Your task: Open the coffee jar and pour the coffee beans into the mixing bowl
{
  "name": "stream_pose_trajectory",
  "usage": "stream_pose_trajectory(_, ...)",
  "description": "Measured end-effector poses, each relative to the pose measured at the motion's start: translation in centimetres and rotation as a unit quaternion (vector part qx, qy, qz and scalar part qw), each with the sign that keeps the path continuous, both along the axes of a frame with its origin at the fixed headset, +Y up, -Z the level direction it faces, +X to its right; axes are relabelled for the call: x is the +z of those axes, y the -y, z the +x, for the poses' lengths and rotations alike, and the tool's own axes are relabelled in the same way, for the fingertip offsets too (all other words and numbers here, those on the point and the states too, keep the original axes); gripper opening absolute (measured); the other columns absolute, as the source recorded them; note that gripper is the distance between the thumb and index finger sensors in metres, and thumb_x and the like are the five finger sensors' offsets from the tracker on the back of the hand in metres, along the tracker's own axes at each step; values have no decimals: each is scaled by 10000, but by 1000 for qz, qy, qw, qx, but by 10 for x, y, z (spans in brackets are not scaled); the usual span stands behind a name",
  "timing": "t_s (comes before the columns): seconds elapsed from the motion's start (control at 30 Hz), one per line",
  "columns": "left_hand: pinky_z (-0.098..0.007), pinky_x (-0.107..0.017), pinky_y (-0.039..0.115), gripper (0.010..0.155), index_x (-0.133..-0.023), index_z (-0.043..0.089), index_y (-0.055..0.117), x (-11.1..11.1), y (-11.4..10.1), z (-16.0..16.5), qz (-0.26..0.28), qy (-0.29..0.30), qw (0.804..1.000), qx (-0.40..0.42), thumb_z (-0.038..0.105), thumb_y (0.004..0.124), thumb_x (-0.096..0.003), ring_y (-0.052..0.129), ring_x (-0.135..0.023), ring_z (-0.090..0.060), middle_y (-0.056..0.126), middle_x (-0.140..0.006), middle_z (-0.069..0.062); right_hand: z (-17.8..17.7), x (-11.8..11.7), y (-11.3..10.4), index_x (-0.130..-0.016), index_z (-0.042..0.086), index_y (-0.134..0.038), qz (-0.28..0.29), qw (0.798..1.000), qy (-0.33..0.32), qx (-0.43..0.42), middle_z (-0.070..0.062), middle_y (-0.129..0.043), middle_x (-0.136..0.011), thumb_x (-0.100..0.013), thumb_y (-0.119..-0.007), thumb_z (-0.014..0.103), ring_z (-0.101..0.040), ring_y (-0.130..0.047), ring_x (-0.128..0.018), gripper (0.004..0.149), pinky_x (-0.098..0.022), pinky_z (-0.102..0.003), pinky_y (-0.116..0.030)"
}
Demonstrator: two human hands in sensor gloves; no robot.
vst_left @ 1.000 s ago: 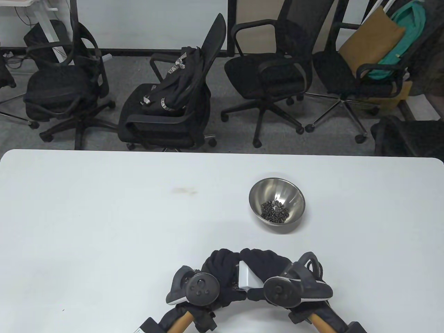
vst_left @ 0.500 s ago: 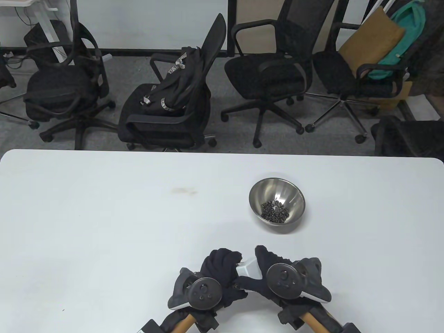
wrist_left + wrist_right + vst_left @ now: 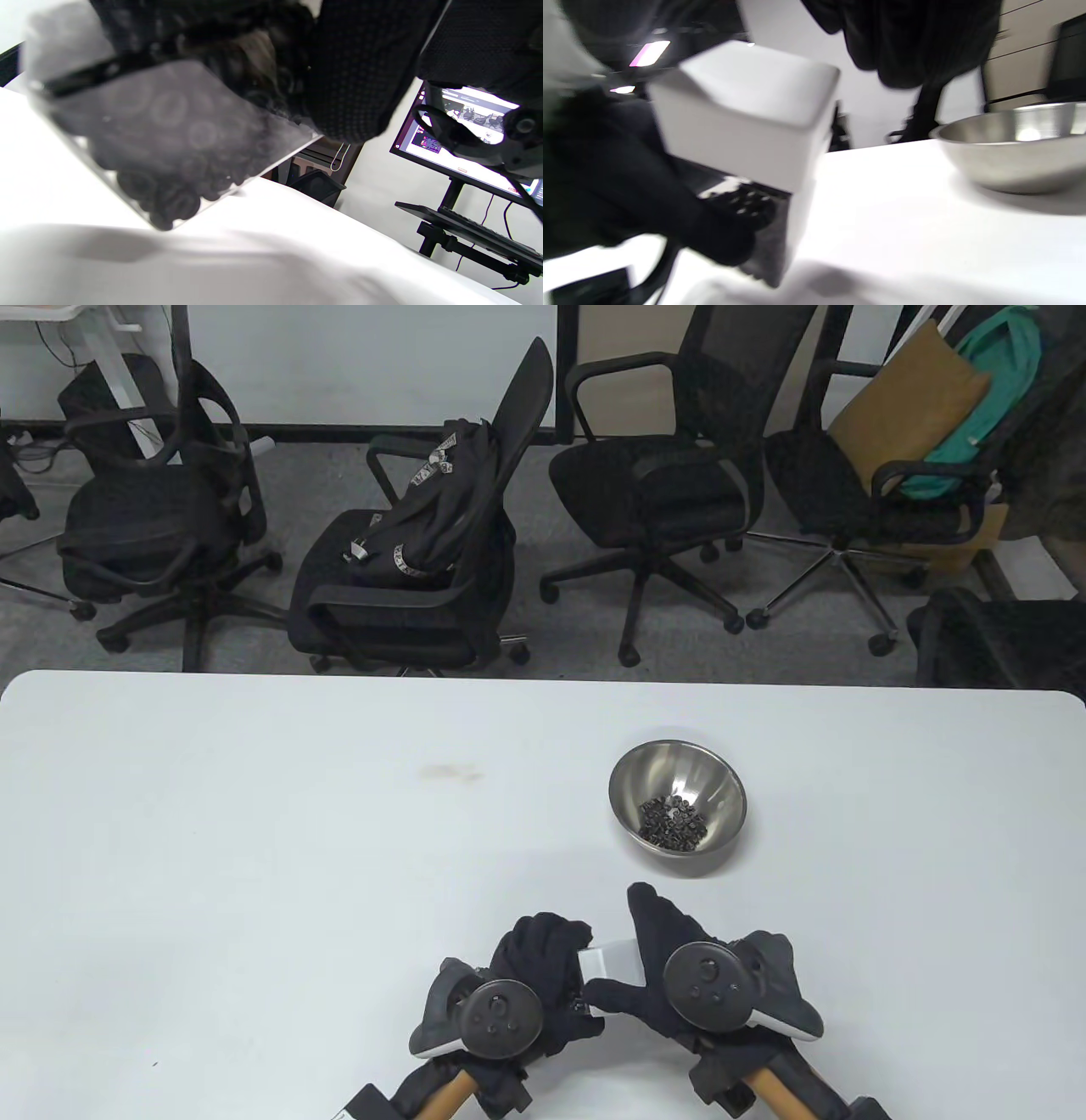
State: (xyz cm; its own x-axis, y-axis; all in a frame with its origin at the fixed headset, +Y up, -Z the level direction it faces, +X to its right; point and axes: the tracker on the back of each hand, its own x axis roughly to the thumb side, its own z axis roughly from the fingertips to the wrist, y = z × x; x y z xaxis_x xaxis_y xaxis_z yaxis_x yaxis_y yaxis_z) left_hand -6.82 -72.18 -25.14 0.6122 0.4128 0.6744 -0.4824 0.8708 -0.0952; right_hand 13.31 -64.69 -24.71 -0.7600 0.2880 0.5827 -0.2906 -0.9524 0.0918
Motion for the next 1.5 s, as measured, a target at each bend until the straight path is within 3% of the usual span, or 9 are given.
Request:
stream_pose_trajectory(0.07, -614, -733, 639, 952, -1095, 8, 538, -1, 0, 0, -7, 9, 1000, 4, 455, 1031, -414, 676, -916, -441, 568, -1026, -251, -1, 2, -3, -1173, -13, -350, -4, 997, -72, 8, -375, -463, -1124, -493, -795, 595, -564, -599, -982, 1015, -714, -673, -589)
stream_pose_trajectory(0.13, -615, -732, 640, 953, -1095, 9, 538, -2, 0, 0, -8, 15, 1000, 7, 460, 1030, -414, 677, -916, -440, 569, -1026, -251, -4, 7, -4, -1175, 37, -354, 38, 994, -103, 22, -349, -487, -1128, -477, -876, 520, -534, -624, -989, 997, -723, -655, -607)
stream_pose_trajectory(0.23, -613, -732, 643, 954, -1095, 11, 540, -1, 0, 0, -7, 19, 1000, 9, 463, 1029, -412, 679, -915, -438, 572, -1026, -249, -11, 11, -3, -1174, 91, -367, 52, 991, -100, 78, -318, -531, -1120, -473, -901, 476, -497, -668, -981, 962, -729, -620, -644)
stream_pose_trajectory(0.37, -611, -732, 645, 953, -1094, 11, 541, 0, 1, 1, -4, 24, 1000, 3, 464, 1030, -412, 682, -914, -438, 572, -1025, -249, -13, 13, -2, -1151, 160, -448, 76, 989, -95, 88, -286, -614, -1084, -465, -917, 455, -456, -745, -937, 882, -708, -550, -731)
stream_pose_trajectory(0.83, -611, -730, 645, 955, -1093, 10, 541, 3, 0, 4, 12, 24, 1000, -2, 465, 1030, -411, 682, -912, -436, 573, -1023, -249, -9, 11, -1, -1122, 34, -518, 69, 993, -61, 69, -276, -732, -1000, -485, -859, 547, -428, -886, -798, 886, -603, -491, -849)
stream_pose_trajectory(1.03, -611, -727, 646, 953, -1091, 9, 541, 4, 0, 4, 22, 16, 1000, 5, 468, 1029, -413, 683, -909, -436, 574, -1020, -249, -5, 7, 1, -1080, -56, -580, 54, 998, -20, 26, -305, -801, -910, -534, -780, 595, -403, -965, -659, 873, -500, -441, -905)
stream_pose_trajectory(1.5, -613, -716, 646, 951, -1084, -1, 537, 10, -2, 7, 61, -26, 998, 4, 472, 1027, -421, 682, -897, -439, 571, -1009, -257, -2, 5, 8, -1021, -106, -645, 7, 994, 96, -54, -345, -835, -816, -602, -700, 603, -354, -1014, -505, 826, -373, -379, -939)
